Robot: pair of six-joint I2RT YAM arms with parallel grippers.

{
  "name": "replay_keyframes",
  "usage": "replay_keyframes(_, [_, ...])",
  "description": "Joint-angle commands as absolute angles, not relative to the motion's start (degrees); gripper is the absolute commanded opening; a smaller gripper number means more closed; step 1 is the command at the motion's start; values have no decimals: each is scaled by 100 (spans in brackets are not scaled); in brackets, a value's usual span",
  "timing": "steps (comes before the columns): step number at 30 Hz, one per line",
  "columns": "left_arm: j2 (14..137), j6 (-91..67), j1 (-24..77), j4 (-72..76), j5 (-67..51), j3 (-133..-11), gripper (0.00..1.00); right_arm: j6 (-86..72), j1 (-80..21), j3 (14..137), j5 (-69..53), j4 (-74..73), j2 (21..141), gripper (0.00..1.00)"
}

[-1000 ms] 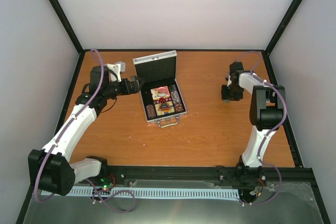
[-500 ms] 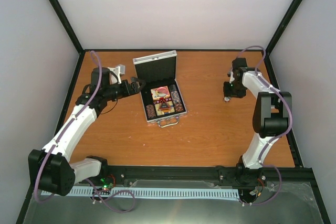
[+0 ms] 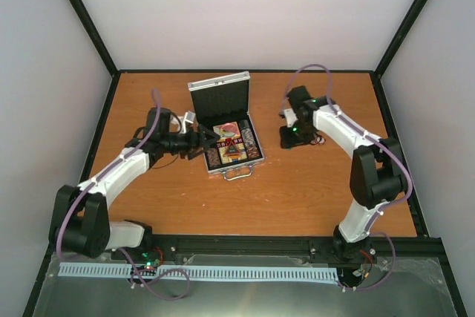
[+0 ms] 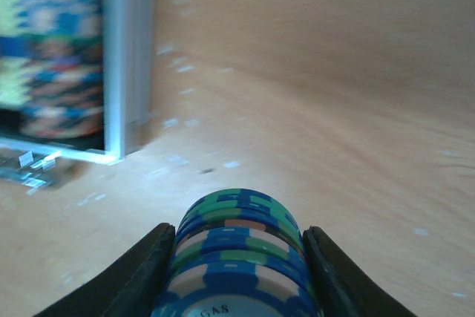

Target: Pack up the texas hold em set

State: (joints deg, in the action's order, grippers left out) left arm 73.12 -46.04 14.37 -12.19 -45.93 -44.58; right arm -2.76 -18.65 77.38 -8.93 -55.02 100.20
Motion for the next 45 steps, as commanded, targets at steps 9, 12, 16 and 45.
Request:
replay_keyframes(9, [8584, -5355, 2226, 321, -5824, -4422, 73, -322, -3575, 8129, -1837, -5791, 9521, 26])
replay_keyframes(12, [8751, -5522, 2324, 686, -6034, -4364, 72, -333, -3748, 8156, -1882, -5751, 9492, 27])
replay_keyframes(16, [8883, -5819, 2475, 1200, -6224, -4272, 72, -333, -3926, 8182, -1906, -5757, 9474, 27])
replay_keyframes(45, [9592, -6047, 2959, 2062, -7273, -4534, 72, -203, -4280, 8430, -2070, -5801, 9651, 27])
